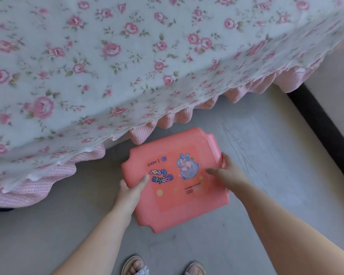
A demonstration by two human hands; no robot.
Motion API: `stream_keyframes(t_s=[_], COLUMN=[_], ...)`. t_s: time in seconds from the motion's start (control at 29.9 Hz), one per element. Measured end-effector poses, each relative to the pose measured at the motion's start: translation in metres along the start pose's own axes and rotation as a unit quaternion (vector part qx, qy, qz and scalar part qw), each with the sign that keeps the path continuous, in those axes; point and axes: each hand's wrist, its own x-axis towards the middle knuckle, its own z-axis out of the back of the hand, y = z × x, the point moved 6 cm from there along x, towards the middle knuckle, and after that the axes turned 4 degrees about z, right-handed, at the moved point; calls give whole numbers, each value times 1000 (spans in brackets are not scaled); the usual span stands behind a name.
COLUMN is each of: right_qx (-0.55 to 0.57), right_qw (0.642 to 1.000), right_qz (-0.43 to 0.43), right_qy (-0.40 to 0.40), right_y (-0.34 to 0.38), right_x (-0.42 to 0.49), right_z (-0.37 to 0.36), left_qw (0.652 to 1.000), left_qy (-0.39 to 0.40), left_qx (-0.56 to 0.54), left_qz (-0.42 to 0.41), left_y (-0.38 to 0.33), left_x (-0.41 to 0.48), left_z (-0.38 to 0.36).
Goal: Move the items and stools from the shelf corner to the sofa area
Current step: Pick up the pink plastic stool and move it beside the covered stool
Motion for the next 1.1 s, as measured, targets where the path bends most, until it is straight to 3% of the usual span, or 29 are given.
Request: stream_keyframes(t_s=[0.27,0.5,0.8,1.1], right_qx=[67,84,66,9], right_qw=[998,996,997,995], right_qz=[3,11,39,84], right_qy=[-20,-3,-3,54], right_y=[-3,25,60,99], right_x=[-33,-148,-318,-453], right_z=[5,29,42,-27], left_qw=[999,998,996,986], left_qy=[32,34,16,-32], left_qx=[-15,-50,-83,-163], left_qz=[3,1,-21,-14], left_y=[-9,-9,6,83], left_x=[-30,-128,-283,-369], left_z=[-9,44,141,274])
